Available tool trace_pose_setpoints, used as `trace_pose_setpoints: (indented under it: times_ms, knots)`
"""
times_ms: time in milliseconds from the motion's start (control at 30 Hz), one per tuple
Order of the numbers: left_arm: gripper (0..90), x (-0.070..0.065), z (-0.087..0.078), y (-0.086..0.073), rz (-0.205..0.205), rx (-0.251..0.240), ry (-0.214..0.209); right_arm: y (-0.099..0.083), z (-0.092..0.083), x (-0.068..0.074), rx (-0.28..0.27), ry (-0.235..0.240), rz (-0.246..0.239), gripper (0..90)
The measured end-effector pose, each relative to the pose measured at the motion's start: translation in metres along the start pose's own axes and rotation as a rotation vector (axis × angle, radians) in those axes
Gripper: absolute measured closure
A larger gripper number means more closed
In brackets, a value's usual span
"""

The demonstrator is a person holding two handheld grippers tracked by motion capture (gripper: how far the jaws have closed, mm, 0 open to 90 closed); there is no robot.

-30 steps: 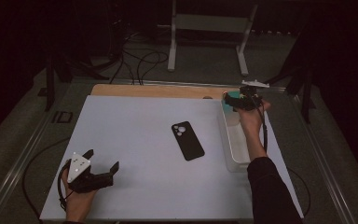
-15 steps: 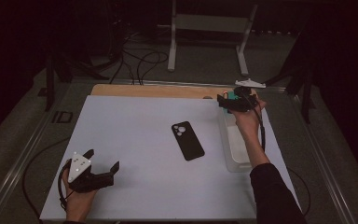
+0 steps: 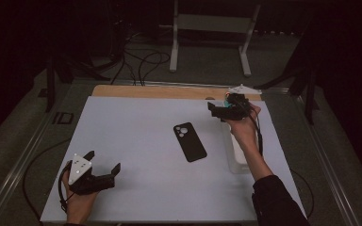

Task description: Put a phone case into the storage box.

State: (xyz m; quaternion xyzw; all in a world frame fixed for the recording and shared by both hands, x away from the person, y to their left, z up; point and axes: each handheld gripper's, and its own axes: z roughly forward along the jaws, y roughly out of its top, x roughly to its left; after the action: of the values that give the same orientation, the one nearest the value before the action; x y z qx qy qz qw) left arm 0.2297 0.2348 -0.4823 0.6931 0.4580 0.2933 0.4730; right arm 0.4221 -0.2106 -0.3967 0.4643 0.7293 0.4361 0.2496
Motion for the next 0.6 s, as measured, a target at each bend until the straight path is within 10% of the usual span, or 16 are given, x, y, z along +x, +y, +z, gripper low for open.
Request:
trace_pose_setpoints:
  times_ms: [600]
  knots:
    - [0.0,-0.001,0.0,0.0,0.004,-0.003,0.0,-0.014,-0.018,0.028,0.044,0.109,-0.044,9.2]
